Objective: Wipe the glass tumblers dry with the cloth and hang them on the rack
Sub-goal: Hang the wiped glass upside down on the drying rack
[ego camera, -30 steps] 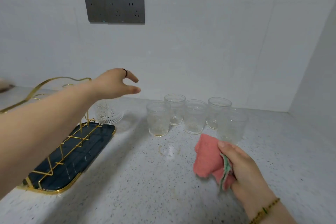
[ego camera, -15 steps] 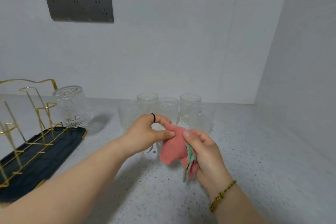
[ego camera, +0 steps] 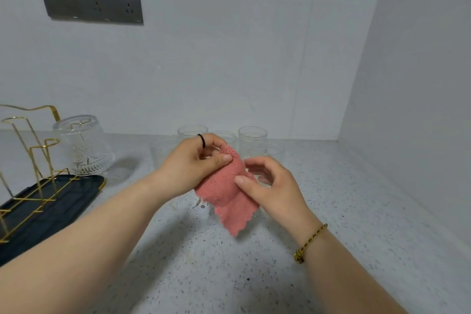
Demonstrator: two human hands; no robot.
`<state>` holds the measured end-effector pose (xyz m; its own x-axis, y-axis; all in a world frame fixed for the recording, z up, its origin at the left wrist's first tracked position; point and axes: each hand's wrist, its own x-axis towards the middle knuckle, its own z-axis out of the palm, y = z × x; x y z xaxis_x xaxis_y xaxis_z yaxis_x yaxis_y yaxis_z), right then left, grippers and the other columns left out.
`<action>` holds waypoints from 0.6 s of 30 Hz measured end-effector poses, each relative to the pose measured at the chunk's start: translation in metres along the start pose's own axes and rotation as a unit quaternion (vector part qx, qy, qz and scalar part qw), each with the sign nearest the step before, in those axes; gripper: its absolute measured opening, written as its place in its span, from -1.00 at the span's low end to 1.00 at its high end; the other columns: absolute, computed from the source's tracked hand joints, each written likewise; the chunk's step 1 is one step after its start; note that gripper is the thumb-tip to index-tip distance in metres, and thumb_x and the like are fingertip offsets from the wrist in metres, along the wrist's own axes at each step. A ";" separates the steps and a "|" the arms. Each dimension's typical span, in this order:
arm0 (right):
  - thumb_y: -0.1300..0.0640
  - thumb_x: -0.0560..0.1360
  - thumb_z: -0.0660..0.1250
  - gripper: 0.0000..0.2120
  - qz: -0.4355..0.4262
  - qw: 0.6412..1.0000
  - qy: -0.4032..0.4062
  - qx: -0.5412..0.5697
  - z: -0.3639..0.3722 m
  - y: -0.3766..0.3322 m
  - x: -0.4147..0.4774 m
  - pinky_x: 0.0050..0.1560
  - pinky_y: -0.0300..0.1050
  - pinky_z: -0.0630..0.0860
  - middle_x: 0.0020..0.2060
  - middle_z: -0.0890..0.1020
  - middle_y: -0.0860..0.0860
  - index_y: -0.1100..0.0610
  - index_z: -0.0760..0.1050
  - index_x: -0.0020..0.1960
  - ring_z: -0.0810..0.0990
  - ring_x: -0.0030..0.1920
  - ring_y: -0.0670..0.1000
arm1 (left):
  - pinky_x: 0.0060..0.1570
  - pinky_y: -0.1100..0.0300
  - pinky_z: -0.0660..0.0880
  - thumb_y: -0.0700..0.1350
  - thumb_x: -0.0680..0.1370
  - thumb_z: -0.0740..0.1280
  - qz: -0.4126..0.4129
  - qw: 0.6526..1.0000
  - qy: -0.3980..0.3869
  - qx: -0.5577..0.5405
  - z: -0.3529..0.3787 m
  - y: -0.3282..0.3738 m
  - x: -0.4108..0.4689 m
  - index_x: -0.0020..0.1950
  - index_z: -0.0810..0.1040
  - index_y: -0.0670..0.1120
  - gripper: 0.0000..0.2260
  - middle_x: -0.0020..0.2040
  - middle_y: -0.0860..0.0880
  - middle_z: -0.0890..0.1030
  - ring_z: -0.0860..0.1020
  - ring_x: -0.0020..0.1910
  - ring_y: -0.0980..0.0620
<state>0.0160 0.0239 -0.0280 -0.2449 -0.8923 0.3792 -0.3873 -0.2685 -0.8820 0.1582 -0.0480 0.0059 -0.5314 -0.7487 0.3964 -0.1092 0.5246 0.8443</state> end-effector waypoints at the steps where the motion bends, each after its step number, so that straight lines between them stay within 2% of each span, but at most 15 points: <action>1: 0.13 0.34 0.44 -0.76 -0.004 1.000 -0.017 -0.015 -0.003 -0.001 0.001 0.06 -0.33 0.43 -0.11 0.56 -0.17 -0.04 0.46 -0.06 0.54 -0.03 -0.17 | -0.32 0.32 0.45 -0.21 0.48 0.34 -0.002 1.000 -0.004 -0.002 0.002 0.000 0.001 -0.21 0.52 0.02 -0.86 -0.39 0.09 0.60 0.53 -0.36 0.20; 3: 0.16 0.34 0.44 -0.79 0.011 0.998 -0.057 0.015 -0.008 -0.001 0.002 -0.04 -0.27 0.52 -0.15 0.60 -0.11 0.00 0.48 -0.08 0.59 -0.10 -0.12 | -0.39 0.41 0.43 -0.24 0.48 0.33 -0.001 1.000 -0.002 -0.005 0.008 -0.001 0.004 -0.23 0.52 0.03 -0.83 -0.44 0.13 0.60 0.52 -0.42 0.26; 5: 0.20 0.36 0.42 -0.85 0.043 0.994 -0.077 0.061 -0.010 0.002 0.000 -0.19 -0.21 0.57 -0.24 0.63 -0.05 0.05 0.50 -0.12 0.62 -0.23 -0.08 | -0.35 0.45 0.42 -0.25 0.46 0.35 0.008 1.000 0.017 0.002 0.017 -0.004 0.008 -0.25 0.54 0.05 -0.80 -0.42 0.12 0.59 0.51 -0.39 0.28; 9: 0.27 0.41 0.36 -0.93 0.129 0.976 -0.062 0.165 -0.014 0.021 -0.007 -0.34 -0.24 0.54 -0.37 0.65 -0.01 0.13 0.50 -0.18 0.62 -0.38 -0.08 | -0.35 0.47 0.42 -0.22 0.44 0.38 -0.019 0.999 0.013 0.031 0.036 -0.018 0.016 -0.29 0.56 0.03 -0.83 -0.41 0.16 0.57 0.50 -0.44 0.34; 11: 0.26 0.43 0.33 -0.93 0.150 0.975 -0.020 0.164 -0.024 0.027 -0.006 -0.35 -0.22 0.51 -0.35 0.63 0.07 0.15 0.49 -0.21 0.60 -0.37 -0.02 | -0.32 0.44 0.44 -0.19 0.48 0.35 -0.055 0.998 0.020 0.014 0.045 -0.030 0.020 -0.27 0.55 -0.01 -0.86 -0.33 0.08 0.57 0.53 -0.41 0.30; 15: 0.25 0.44 0.29 -0.86 0.161 0.968 0.107 0.158 -0.052 0.037 0.003 -0.34 -0.20 0.45 -0.32 0.54 0.07 0.16 0.43 -0.29 0.51 -0.33 0.00 | -0.22 0.38 0.40 -0.11 0.51 0.31 -0.151 0.985 0.080 0.025 0.064 -0.056 0.029 -0.14 0.52 -0.07 -0.94 -0.19 0.00 0.55 0.52 -0.13 0.05; 16: 0.25 0.44 0.29 -0.86 0.159 0.967 0.135 0.146 -0.057 0.040 0.005 -0.34 -0.18 0.42 -0.32 0.50 0.10 0.17 0.41 -0.29 0.48 -0.32 0.02 | -0.20 0.38 0.38 -0.11 0.51 0.32 -0.170 0.981 0.081 0.044 0.069 -0.061 0.031 -0.04 0.52 -0.11 -0.90 -0.13 -0.02 0.54 0.49 -0.09 0.04; 18: 0.23 0.44 0.30 -0.89 0.153 0.965 0.180 0.113 -0.063 0.047 0.008 -0.33 -0.14 0.34 -0.30 0.44 0.12 0.20 0.40 -0.25 0.41 -0.28 0.04 | -0.06 0.33 0.38 -0.09 0.49 0.35 -0.192 0.977 0.059 0.072 0.083 -0.072 0.037 0.20 0.46 -0.18 -0.67 0.04 -0.07 0.53 0.48 0.00 0.04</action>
<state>-0.0600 0.0268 -0.0489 -0.6254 -0.7697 0.1286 -0.0549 -0.1210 -0.9911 0.0766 -0.0800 -0.0699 -0.3281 -0.9385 0.1072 -0.4034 0.2419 0.8825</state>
